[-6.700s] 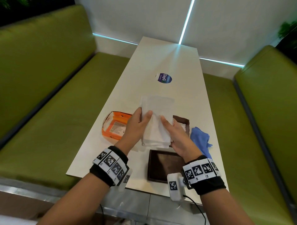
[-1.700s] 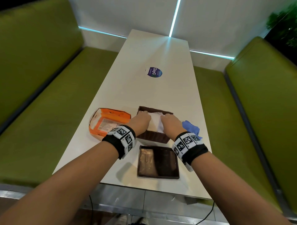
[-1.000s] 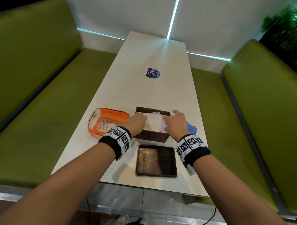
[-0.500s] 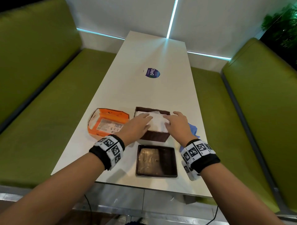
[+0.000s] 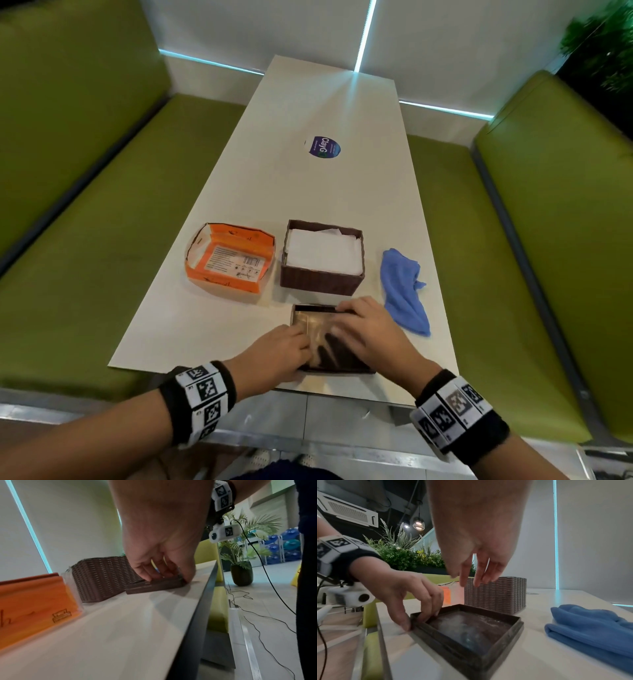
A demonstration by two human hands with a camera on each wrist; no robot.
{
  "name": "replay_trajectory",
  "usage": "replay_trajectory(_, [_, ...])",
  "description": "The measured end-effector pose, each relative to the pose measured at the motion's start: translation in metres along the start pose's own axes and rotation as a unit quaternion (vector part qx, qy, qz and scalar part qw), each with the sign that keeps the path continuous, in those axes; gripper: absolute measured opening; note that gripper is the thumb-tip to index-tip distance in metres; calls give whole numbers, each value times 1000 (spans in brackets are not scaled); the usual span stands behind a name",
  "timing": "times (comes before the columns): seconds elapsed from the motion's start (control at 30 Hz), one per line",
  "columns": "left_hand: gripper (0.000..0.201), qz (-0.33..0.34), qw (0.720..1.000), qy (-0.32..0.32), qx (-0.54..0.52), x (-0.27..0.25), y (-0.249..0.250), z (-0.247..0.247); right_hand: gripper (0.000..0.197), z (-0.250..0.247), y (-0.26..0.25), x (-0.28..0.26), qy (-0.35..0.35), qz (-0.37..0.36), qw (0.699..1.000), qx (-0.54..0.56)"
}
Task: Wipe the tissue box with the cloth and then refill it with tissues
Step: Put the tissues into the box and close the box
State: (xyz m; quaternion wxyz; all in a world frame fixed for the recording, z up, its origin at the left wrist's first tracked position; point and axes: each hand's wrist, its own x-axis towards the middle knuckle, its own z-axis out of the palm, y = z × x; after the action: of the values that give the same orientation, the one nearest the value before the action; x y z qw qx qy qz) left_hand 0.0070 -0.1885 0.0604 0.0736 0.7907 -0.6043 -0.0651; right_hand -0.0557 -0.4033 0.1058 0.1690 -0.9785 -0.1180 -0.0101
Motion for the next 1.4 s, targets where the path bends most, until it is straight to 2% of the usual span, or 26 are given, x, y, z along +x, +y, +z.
replay_trajectory(0.1, [16,-5,999,7,-43,-3,-1,-9,64,-2,-1,-14,-159,13,987,3])
replay_trajectory(0.17, [14,-22,990,43,-136,-5,1,-26,70,-10,-2,-22,-208,33,977,32])
replay_trajectory(0.23, [11,-63,963,70,-251,-5,2,-48,66,-26,0,-27,-225,60,969,81])
replay_trajectory(0.3, [6,-103,934,93,-331,-3,-1,-70,47,-45,5,-25,-227,78,964,110])
replay_trajectory(0.37, [12,-143,911,148,-358,3,-10,-88,24,-60,14,-18,-207,96,961,158])
replay_trajectory(0.43, [5,-193,862,221,-413,11,-22,-105,15,-70,25,-7,-163,134,944,255])
replay_trajectory(0.5, [10,-238,796,293,-474,22,-39,-118,16,-76,33,7,-93,170,906,376])
replay_trajectory(0.57, [22,-272,735,325,-529,35,-55,-124,15,-78,34,26,-27,189,864,466])
replay_trajectory(0.6, [29,-289,718,328,-542,43,-63,-125,15,-77,33,36,3,198,847,494])
replay_trajectory(0.63, [34,-307,713,324,-541,51,-71,-124,18,-76,31,46,33,208,833,512])
replay_trajectory(0.7, [43,-337,724,312,-514,68,-83,-120,28,-69,32,67,91,250,814,516])
replay_trajectory(0.77, [50,-359,752,293,-469,81,-89,-114,37,-60,38,87,144,319,807,475])
replay_trajectory(0.87, [56,-384,799,246,-392,94,-91,-102,42,-45,47,107,168,400,841,324])
replay_trajectory(0.93, [58,-396,816,215,-363,98,-90,-91,44,-36,47,113,158,410,863,251])
replay_trajectory(1.03, [57,-409,833,205,-310,100,-89,-78,43,-29,44,116,154,405,884,175])
replay_trajectory(1.27, [55,-404,827,212,-328,101,-89,-71,42,-12,44,122,135,406,897,108])
replay_trajectory(1.4, [58,-446,800,190,-354,104,-89,-75,40,-6,43,122,149,405,897,98])
